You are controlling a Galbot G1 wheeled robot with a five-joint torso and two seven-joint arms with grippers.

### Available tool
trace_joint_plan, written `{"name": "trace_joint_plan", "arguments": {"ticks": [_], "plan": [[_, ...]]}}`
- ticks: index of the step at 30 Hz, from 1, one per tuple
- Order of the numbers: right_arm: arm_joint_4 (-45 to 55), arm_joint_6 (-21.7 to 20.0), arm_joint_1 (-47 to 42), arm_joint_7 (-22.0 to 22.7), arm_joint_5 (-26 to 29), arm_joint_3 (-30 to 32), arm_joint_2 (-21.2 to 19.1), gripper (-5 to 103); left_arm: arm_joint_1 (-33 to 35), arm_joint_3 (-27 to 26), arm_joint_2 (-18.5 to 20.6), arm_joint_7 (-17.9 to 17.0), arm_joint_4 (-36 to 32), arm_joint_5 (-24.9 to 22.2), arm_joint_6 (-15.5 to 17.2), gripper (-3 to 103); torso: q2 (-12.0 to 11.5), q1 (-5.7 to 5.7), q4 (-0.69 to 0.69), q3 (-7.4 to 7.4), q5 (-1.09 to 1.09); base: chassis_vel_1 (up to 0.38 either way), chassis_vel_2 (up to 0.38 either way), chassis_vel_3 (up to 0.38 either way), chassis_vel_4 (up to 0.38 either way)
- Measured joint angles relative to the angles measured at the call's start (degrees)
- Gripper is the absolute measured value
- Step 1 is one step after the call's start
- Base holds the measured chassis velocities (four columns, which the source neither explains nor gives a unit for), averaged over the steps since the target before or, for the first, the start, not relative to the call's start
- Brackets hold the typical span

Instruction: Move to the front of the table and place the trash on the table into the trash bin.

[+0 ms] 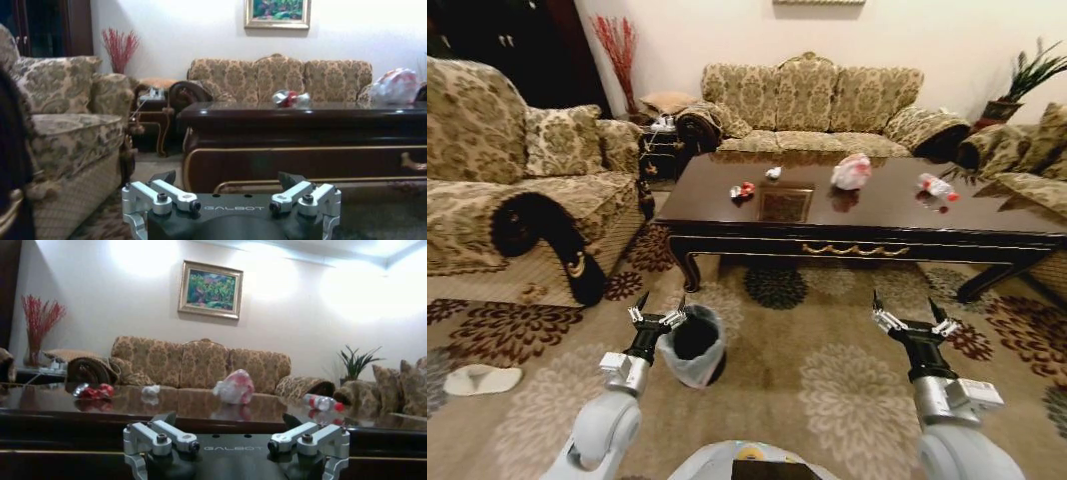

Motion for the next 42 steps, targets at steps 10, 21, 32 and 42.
{"name": "trace_joint_plan", "arguments": {"ticks": [10, 21, 32, 42], "plan": [[-0.3, -2.8, 0.0, 0.2, 2.1, -0.1, -1.6, 100, -2.9, 0.5, 4.2, 1.4, 4.3, -4.4, 8.4, 100, 0.0, 0.0, 0.0, 0.0, 0.04, -0.006, -0.003, -0.014, -0.008], [-1.4, -4.7, 1.1, 1.1, 4.5, -0.8, -4.0, 100, -10.0, 2.5, 11.2, 3.9, 13.8, -11.0, 19.3, 100, 0.0, 0.0, 0.0, 0.01, 0.03, -0.005, -0.005, -0.001, 0.002], [-1.5, -4.9, -0.2, 3.2, 7.5, 0.0, -3.5, 100, -13.8, 6.6, 10.5, 3.4, 18.8, -14.2, 22.4, 100, 0.0, 0.0, 0.0, 0.0, 0.05, 0.0, 0.0, 0.0, 0.0], [-1.8, -4.4, -1.9, 4.5, 7.8, 0.7, -3.5, 100, -18.9, 12.4, 11.3, 2.4, 25.3, -14.2, 23.8, 100, 0.0, 0.0, -0.01, -0.01, 0.04, 0.0, 0.0, 0.0, 0.0]]}}
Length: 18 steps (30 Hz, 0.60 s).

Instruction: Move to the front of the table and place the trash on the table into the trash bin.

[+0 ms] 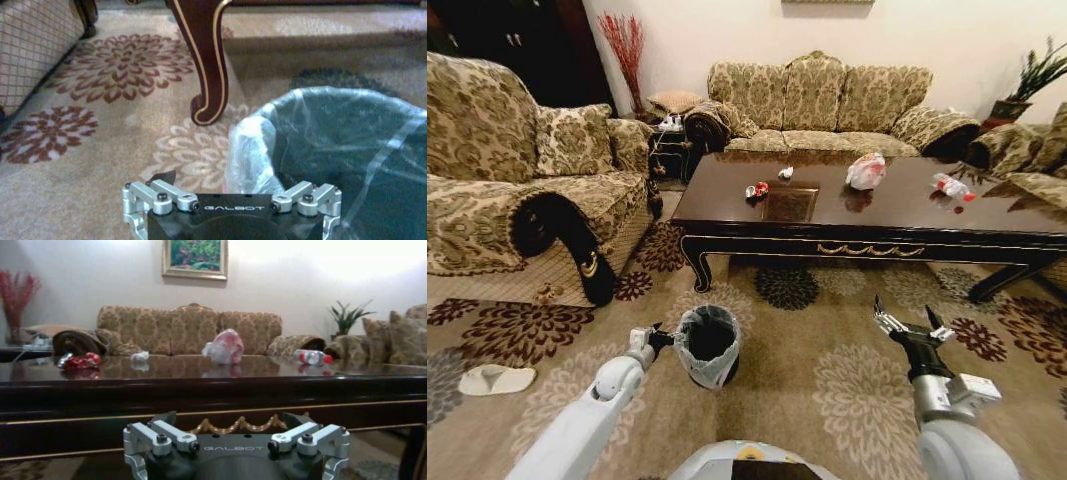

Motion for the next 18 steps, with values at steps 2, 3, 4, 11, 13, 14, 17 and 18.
{"name": "trace_joint_plan", "arguments": {"ticks": [2, 3, 4, 11, 13, 14, 17, 18], "plan": [[-0.1, 0.1, 0.0, 0.3, 0.2, 0.0, 0.1, 100, -0.2, 0.2, 0.2, 0.0, 0.0, -0.1, 0.7, 100, 0.0, 0.0, 0.0, 0.0, 0.01, 0.0, 0.0, 0.0, 0.0], [-0.3, 0.4, -0.2, 0.7, 0.5, 0.2, 0.4, 100, -0.7, 0.4, 0.8, 0.0, -0.5, -0.7, 3.1, 103, 0.0, 0.0, 0.01, 0.0, 0.02, 0.0, 0.0, 0.0, 0.0], [-0.3, 0.4, -0.2, 0.7, 0.5, 0.2, 0.4, 100, -0.7, 0.4, 0.8, 0.0, -0.5, -0.7, 3.1, 103, 0.0, 0.0, 0.01, 0.0, 0.02, 0.0, 0.0, 0.0, 0.0], [-2.0, 1.4, -0.5, 1.0, 0.9, 0.3, 1.5, 100, -0.8, 0.9, 2.3, 0.8, -4.0, -1.5, 9.1, 85, 0.0, 0.0, 0.0, 0.0, 0.0, 0.0, 0.0, 0.0, 0.0], [-2.5, 1.4, -0.2, 0.9, 1.0, 0.1, 1.5, 100, -0.8, 1.7, 2.8, 1.0, -4.3, -1.5, 9.4, 76, 0.0, 0.0, 0.01, 0.0, -0.01, 0.0, 0.0, 0.0, 0.0], [-2.7, 1.4, 0.0, 0.9, 1.0, 0.1, 1.5, 100, -0.9, 2.3, 3.1, 1.1, -4.4, -1.5, 9.6, 76, 0.0, 0.0, 0.01, 0.0, -0.01, 0.0, 0.0, 0.0, 0.0], [-3.2, 1.2, 0.5, 0.8, 1.0, -0.1, 1.4, 100, -1.6, 4.0, 3.8, 1.5, -4.8, -1.5, 10.8, 69, 0.0, 0.0, 0.02, 0.01, 0.0, 0.0, 0.0, 0.0, 0.0], [-3.2, 1.1, 0.7, 0.8, 1.1, -0.1, 1.3, 100, -1.9, 4.5, 3.9, 1.6, -4.9, -1.5, 11.2, 64, 0.0, 0.0, 0.02, 0.01, 0.0, 0.0, 0.0, 0.0, 0.0]]}}
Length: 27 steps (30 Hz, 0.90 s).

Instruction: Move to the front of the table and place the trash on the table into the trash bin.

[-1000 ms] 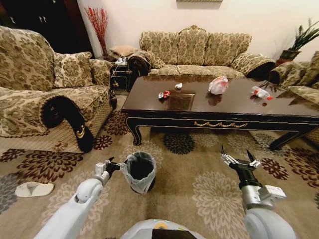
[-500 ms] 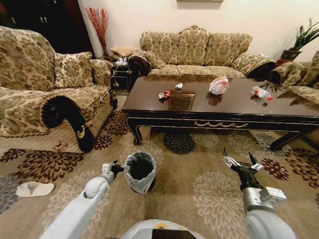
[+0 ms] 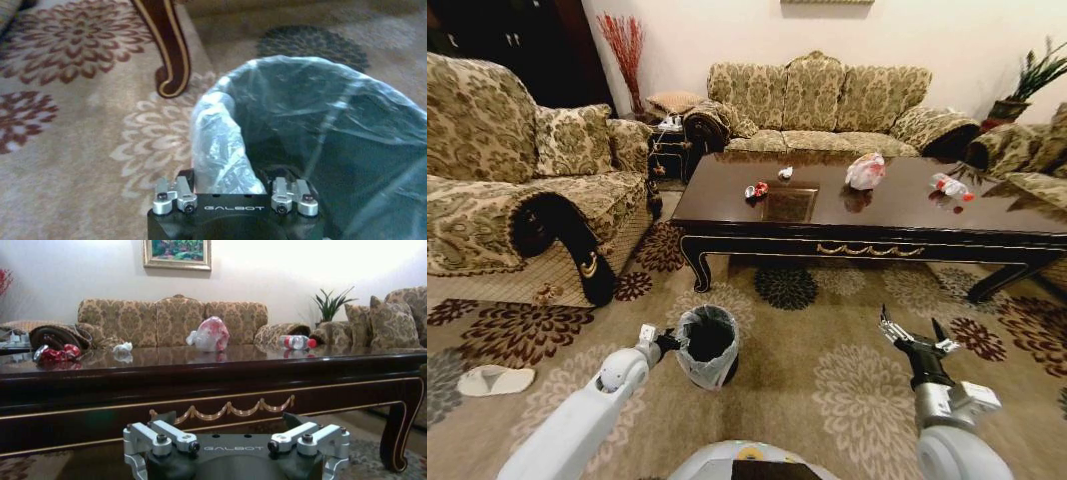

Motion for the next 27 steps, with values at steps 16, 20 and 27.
{"name": "trace_joint_plan", "arguments": {"ticks": [16, 20, 27], "plan": [[-1.0, -0.1, 0.2, 0.0, 0.0, 0.6, 0.1, 100, -5.1, 7.6, 0.4, -1.2, 1.6, 0.7, 1.0, 28, 0.0, -0.01, 0.0, 0.0, -0.02, 0.0, 0.0, 0.0, 0.0], [-1.4, 0.0, 0.6, 0.0, -0.3, 0.3, 0.3, 100, -5.4, 7.4, 0.3, -1.1, 1.8, 0.6, 1.1, 18, 0.0, 0.0, -0.02, 0.0, -0.04, 0.0, 0.0, 0.0, 0.0], [-1.8, -0.2, 1.2, 0.0, -0.8, 0.2, 0.1, 100, -3.9, 3.8, 0.2, -0.7, 0.5, 0.5, 0.4, 2, 0.0, 0.01, -0.02, 0.03, -0.08, 0.0, 0.0, 0.0, 0.0]]}}
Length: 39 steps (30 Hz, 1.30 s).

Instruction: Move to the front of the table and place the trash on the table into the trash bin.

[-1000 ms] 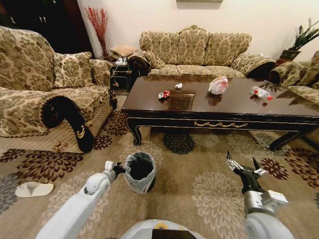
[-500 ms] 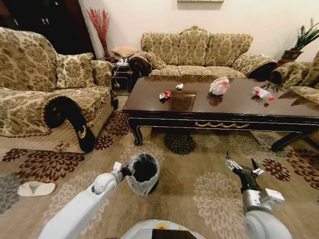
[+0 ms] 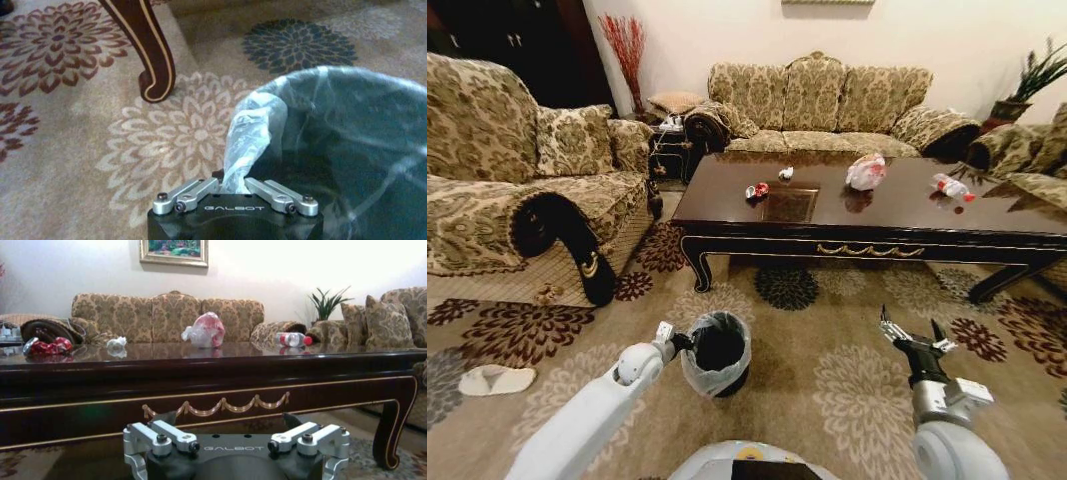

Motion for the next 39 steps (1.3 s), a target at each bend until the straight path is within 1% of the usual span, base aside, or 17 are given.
{"name": "trace_joint_plan", "arguments": {"ticks": [2, 4, 5, 9, 11, 12, 15, 16, 18, 20, 21, 24, 29, 32, 35, 37, 39], "plan": [[0.0, 0.0, 0.1, 0.0, 0.0, 0.1, -0.1, 100, 0.2, -1.4, 0.0, -0.1, -0.5, -0.2, -0.1, 1, 0.0, 0.0, 0.01, 0.01, -0.01, 0.0, 0.0, 0.0, 0.0], [0.0, -0.2, 0.4, 0.0, 0.1, 0.2, -0.3, 100, 0.4, -4.5, 0.4, -0.6, -2.6, -0.4, -0.9, 1, 0.0, 0.0, 0.02, 0.0, 0.09, 0.0, 0.0, 0.0, 0.0], [0.0, -0.2, 0.4, 0.0, 0.1, 0.2, -0.3, 100, 0.4, -4.5, 0.4, -0.6, -2.6, -0.4, -0.9, 1, 0.0, 0.0, 0.02, 0.0, 0.09, 0.0, 0.0, 0.0, 0.0], [0.1, -0.5, 0.8, 0.2, 0.4, 0.2, -0.6, 100, 0.7, -8.3, 1.7, -1.5, -6.9, -0.6, -2.9, 1, 0.0, 0.0, 0.0, -0.02, 0.06, 0.0, 0.0, 0.0, 0.0], [0.2, -0.8, 1.5, 0.3, 0.7, 0.2, -0.8, 100, 2.3, -12.4, 2.7, -1.9, -11.3, -1.4, -3.6, 1, 0.0, 0.0, 0.01, -0.02, 0.06, 0.0, 0.0, 0.0, 0.0], [0.2, -0.8, 1.5, 0.3, 0.7, 0.2, -0.8, 100, 2.3, -12.4, 2.7, -1.9, -11.3, -1.4, -3.6, 1, 0.0, 0.0, 0.01, -0.02, 0.06, 0.0, 0.0, 0.0, 0.0], [0.3, -1.2, 2.3, 0.5, 1.2, 0.2, -1.2, 100, 5.8, -19.3, 2.8, -2.8, -17.7, -2.4, -4.2, 1, 0.0, 0.0, 0.02, -0.02, 0.07, 0.0, 0.0, 0.0, 0.0], [0.3, -1.2, 2.3, 0.5, 1.2, 0.2, -1.2, 100, 5.8, -19.3, 2.8, -2.8, -17.7, -2.4, -4.2, 1, 0.0, 0.0, 0.02, -0.02, 0.07, 0.0, 0.0, 0.0, 0.0], [0.5, -1.5, 2.7, 0.5, 1.5, 0.2, -1.6, 100, 8.8, -24.4, 1.8, -2.8, -22.9, -2.4, -4.4, 1, 0.3, 0.09, 0.02, 0.12, 0.07, 0.0, 0.0, 0.0, 0.0], [0.8, -1.7, 2.8, 0.5, 1.6, 0.2, -1.7, 100, 11.0, -27.4, 0.6, -3.5, -27.0, -2.4, -4.5, 1, 0.7, 0.21, 0.02, 0.4, 0.09, 0.0, 0.0, 0.0, 0.0], [0.8, -1.7, 2.8, 0.5, 1.6, 0.2, -1.7, 100, 11.0, -27.4, 0.6, -3.5, -27.0, -2.4, -4.5, 1, 0.7, 0.21, 0.02, 0.4, 0.09, 0.0, 0.0, 0.0, 0.0], [2.2, -1.9, 2.6, 0.5, 1.6, 0.1, -1.9, 100, 14.2, -30.2, -2.1, -4.7, -32.8, -2.2, -4.5, 1, 1.6, 0.35, 0.01, 1.18, 0.08, 0.0, 0.0, 0.0, 0.0], [4.6, -3.4, 2.4, 0.5, 2.3, 0.0, -2.7, 100, 16.2, -32.1, -4.9, -6.0, -35.7, -1.2, -4.5, 1, 2.5, 0.54, 0.02, 1.88, 0.09, 0.0, 0.0, 0.0, 0.0], [6.1, -4.4, 2.7, 1.0, 3.1, 0.0, -3.8, 100, 17.3, -35.0, -6.7, -7.7, -37.5, -1.3, -4.5, 1, 3.5, 0.8, 0.01, 2.63, 0.07, 0.0, 0.0, 0.0, 0.0], [6.3, -4.7, 3.1, 1.3, 3.4, 0.0, -4.2, 100, 18.6, -37.1, -6.9, -7.2, -37.9, -1.2, -4.8, 1, 4.0, 0.98, 0.01, 3.01, 0.1, 0.0, 0.0, 0.0, 0.0], [6.7, -5.4, 3.4, 1.7, 4.0, -0.2, -4.6, 100, 20.3, -38.8, -6.7, -6.5, -38.2, -1.1, -5.5, 1, 4.8, 1.14, 0.02, 3.64, 0.09, 0.0, 0.0, 0.0, 0.0], [6.7, -5.5, 3.5, 1.7, 4.0, -0.2, -4.6, 100, 20.4, -38.9, -6.7, -6.5, -38.2, -1.0, -5.6, 1, 4.9, 1.16, 0.02, 3.7, 0.08, 0.0, 0.0, 0.0, 0.0]]}}
